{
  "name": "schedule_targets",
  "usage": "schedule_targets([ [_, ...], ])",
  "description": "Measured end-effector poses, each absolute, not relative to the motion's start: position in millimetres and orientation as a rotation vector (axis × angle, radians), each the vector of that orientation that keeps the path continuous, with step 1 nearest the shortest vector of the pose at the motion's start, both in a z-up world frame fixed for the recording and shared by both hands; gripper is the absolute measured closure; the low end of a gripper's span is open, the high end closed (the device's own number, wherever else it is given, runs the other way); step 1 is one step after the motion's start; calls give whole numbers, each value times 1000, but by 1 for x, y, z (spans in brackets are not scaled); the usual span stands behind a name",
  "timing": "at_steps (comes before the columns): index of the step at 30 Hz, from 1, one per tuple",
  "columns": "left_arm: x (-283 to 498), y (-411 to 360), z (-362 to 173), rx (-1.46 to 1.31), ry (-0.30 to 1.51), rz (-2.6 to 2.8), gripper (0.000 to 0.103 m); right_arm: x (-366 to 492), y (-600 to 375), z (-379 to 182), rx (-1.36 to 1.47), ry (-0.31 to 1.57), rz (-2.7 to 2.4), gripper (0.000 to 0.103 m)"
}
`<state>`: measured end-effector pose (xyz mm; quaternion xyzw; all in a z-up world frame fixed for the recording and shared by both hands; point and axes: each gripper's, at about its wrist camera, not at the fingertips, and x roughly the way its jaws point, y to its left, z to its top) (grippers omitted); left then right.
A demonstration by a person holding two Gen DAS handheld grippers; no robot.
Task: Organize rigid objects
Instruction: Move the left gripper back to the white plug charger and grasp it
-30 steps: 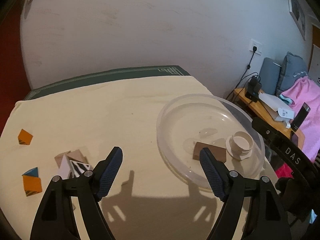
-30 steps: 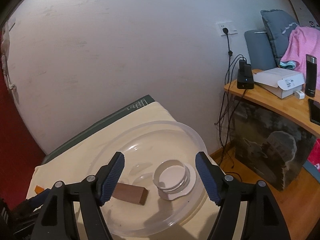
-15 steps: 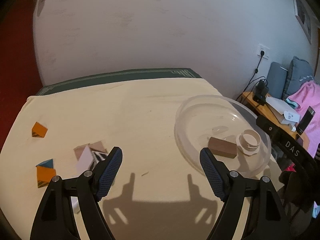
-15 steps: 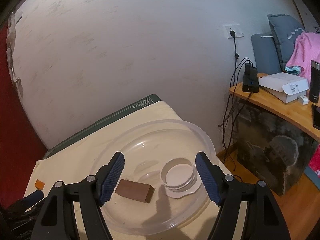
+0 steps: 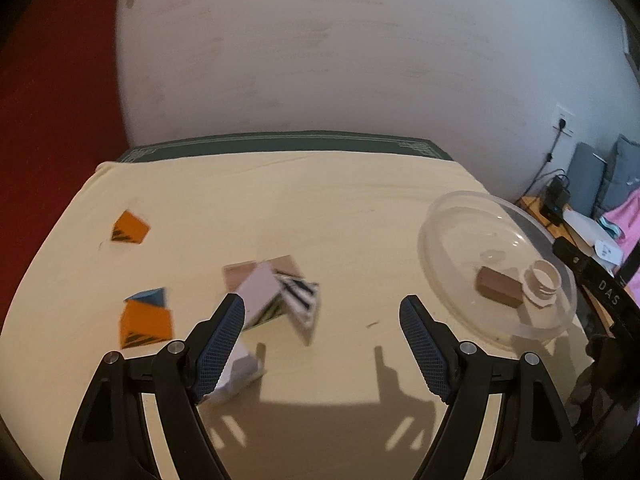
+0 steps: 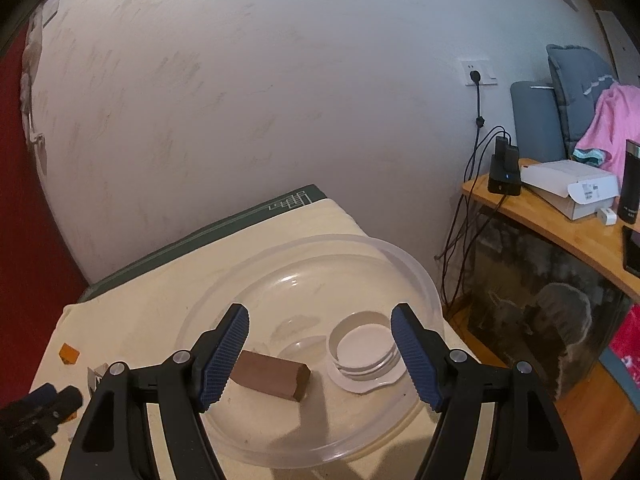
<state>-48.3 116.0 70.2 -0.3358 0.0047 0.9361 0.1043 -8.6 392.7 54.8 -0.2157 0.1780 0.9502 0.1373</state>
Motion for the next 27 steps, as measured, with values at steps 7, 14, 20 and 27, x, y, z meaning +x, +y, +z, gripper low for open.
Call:
schedule_targets([
  [7,-42,78,66,-1014,-28,2814,22,-11,388,53,-644,479,2750,26],
  [14,-34,41,56,-1043,-48,2858,22,-12,381,54,-650,436,2769,26],
  [20,-36,25,45,-1102,-76,2860,22,-9,363,65,-634,375,2823,21],
  [27,-37,34,39,-1131,-50,2830,22,-5,320,64,-702,322,2945,19],
])
